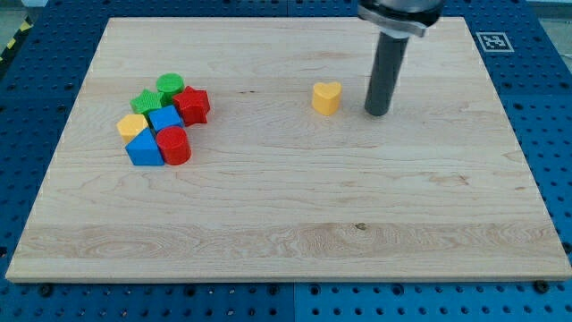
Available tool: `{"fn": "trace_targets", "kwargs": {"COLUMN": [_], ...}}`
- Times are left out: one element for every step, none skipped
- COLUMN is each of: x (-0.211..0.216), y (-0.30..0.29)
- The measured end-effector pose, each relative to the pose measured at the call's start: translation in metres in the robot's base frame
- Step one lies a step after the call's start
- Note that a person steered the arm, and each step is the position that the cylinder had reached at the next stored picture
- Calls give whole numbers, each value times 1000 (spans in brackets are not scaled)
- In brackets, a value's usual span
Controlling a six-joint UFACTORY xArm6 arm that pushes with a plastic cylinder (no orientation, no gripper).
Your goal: Move the yellow heart towards left
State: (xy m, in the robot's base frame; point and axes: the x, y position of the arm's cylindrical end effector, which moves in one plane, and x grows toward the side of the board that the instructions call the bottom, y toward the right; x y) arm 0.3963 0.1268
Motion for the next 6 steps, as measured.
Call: {"fn": "trace_targets", "kwargs": {"x": [-10,-27,-27,-27,-27,-28], "y": [0,-8,-29,-59,-80,-80]}}
